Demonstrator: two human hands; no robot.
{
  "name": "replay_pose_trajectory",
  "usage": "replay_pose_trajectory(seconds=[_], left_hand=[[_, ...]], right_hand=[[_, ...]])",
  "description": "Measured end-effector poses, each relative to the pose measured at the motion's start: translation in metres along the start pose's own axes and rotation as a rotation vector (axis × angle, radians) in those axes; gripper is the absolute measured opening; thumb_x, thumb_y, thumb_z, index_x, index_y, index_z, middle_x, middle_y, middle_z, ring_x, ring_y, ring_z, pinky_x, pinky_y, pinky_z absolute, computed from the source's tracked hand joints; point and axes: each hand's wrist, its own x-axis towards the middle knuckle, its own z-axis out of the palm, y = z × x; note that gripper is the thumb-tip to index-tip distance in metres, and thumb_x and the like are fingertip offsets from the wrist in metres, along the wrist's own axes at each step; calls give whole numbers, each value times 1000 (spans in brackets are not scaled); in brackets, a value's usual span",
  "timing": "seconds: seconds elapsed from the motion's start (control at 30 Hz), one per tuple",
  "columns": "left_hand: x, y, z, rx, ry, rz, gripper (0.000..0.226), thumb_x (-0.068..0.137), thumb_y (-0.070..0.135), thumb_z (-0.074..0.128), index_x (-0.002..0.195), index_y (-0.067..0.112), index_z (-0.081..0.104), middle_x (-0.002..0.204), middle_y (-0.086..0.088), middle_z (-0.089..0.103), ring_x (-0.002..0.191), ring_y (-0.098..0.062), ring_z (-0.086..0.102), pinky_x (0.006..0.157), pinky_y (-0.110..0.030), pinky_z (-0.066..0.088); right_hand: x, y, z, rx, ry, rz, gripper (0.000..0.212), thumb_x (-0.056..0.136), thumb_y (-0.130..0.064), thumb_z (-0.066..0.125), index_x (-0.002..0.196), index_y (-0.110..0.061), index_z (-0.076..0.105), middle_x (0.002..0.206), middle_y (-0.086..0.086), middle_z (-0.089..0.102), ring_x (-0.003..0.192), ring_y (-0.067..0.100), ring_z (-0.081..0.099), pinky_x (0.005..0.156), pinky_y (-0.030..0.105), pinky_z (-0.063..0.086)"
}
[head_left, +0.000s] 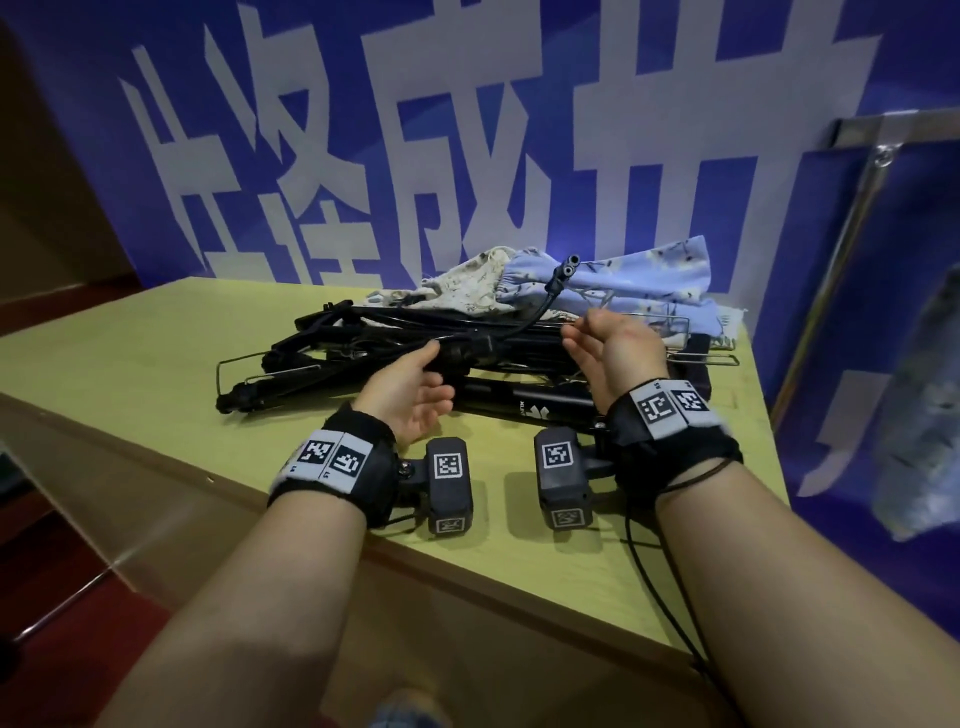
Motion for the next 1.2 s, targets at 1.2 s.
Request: replay_pose_trajectory(seconds=[1.2], left_hand=[[19, 28, 82, 265, -437, 644, 29, 105, 16, 37, 111, 20, 65, 107, -1, 69, 89, -14, 63, 71, -22, 49]], right_hand=[[-4, 3, -3, -264, -251, -7, 30, 95, 5, 42, 70, -5, 53, 49, -3, 59, 39, 7, 54, 50, 16, 49]])
